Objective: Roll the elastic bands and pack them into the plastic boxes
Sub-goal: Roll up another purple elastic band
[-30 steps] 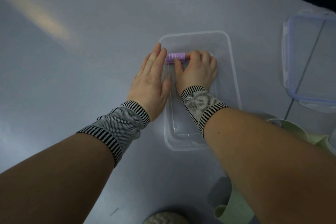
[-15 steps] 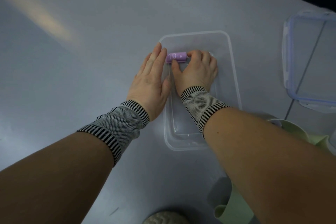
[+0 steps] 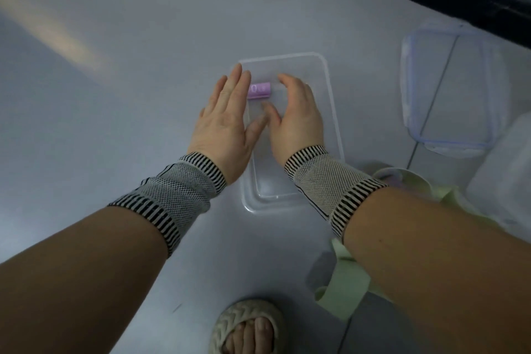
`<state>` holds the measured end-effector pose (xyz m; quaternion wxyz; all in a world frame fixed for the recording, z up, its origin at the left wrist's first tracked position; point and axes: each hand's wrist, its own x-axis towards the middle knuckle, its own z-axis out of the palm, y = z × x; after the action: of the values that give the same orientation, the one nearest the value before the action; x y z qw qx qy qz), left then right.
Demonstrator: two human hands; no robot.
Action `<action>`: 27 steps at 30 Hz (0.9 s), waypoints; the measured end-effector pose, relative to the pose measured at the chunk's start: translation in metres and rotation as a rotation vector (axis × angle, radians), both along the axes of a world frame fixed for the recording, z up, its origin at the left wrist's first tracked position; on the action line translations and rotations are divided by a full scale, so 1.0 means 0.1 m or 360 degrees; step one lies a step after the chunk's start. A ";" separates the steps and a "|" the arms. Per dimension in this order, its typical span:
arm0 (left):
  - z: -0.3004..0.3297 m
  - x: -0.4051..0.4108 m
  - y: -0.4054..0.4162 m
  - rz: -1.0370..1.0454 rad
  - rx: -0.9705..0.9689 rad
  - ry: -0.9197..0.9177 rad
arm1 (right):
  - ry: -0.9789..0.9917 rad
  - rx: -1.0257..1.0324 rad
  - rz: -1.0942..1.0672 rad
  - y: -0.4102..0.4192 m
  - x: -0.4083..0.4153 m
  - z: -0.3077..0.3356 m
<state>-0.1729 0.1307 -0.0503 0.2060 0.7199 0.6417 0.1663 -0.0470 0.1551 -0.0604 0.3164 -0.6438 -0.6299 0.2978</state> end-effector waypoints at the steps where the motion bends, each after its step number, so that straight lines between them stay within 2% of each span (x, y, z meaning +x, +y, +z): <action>1: 0.08 0.07 -0.05 -0.0031 0.0043 -0.0031 | 0.0011 0.0045 0.0011 -0.09 0.09 0.11; 6: 0.34 0.67 -0.32 -0.0236 0.0275 -0.0147 | -0.0211 0.0224 0.0102 -0.56 0.86 0.49; 10: 0.31 1.33 -0.57 -0.0462 0.0379 -0.0241 | -0.0460 0.0141 0.0149 -0.90 1.64 0.49; 14: 0.23 1.83 -0.84 -0.0691 0.0154 -0.0222 | -0.0599 -0.0002 0.0044 -1.22 2.23 0.47; 18: 0.08 2.00 -1.02 -0.0695 -0.0021 -0.0095 | -0.0640 -0.0044 -0.0038 -1.56 2.44 0.38; 22: -0.14 1.97 -1.21 -0.0705 -0.0120 0.0084 | -0.0686 -0.0089 0.0085 -1.86 2.43 0.15; 27: -0.20 1.94 -1.29 -0.0783 -0.0283 0.0428 | -0.0921 -0.0194 0.0178 -2.12 2.37 -0.07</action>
<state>0.0206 0.0019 -0.0705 0.2154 0.8485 0.4815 -0.0425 0.1897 -0.0568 -0.0674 0.0675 -0.6840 -0.7093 0.1562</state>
